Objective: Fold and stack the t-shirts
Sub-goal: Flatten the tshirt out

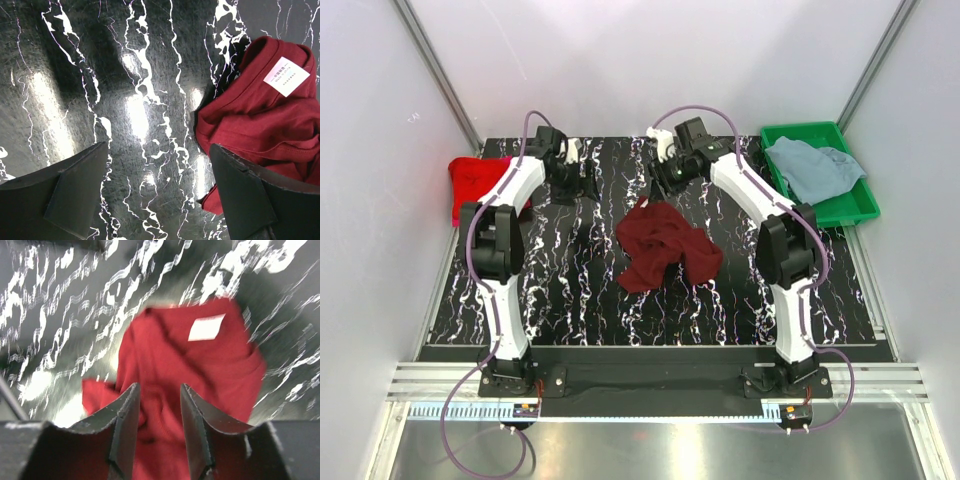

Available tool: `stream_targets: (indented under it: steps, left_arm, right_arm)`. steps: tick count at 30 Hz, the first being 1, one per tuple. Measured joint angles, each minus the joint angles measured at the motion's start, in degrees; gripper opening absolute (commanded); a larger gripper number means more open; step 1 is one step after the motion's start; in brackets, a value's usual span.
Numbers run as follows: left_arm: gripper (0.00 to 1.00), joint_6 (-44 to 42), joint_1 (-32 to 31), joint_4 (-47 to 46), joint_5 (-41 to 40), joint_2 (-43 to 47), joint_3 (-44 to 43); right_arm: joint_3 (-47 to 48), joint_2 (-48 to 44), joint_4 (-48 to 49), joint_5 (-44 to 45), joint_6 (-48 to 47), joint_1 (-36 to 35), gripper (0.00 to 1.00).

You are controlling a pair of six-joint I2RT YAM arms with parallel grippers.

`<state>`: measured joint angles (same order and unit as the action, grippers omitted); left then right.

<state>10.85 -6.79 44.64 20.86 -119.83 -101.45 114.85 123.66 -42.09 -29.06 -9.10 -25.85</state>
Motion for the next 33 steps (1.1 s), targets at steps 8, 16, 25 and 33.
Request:
stream_targets:
  steps: [8, 16, 25, 33]
  left_arm:
    - [0.89, -0.04, 0.00, 0.17, -0.37, 0.52, 0.00]
    - [0.89, -0.04, 0.35, 0.74, -0.52, 0.48, -1.70]
    - [0.89, 0.15, 1.77, 0.94, -0.42, 0.48, -1.68]
    - [0.88, 0.42, 2.56, 0.85, 0.00, 0.48, -0.48]
  right_arm:
    - [2.03, -3.82, -13.81, -0.46, -8.68, -2.73, 0.53]
    - [29.40, 2.19, -28.39, 1.20, -18.58, -7.06, 0.70]
    - [26.16, 5.64, -33.53, 6.80, -27.69, -16.44, 0.70]
    - [16.35, 4.24, -34.34, 12.37, -27.65, -16.79, 0.70]
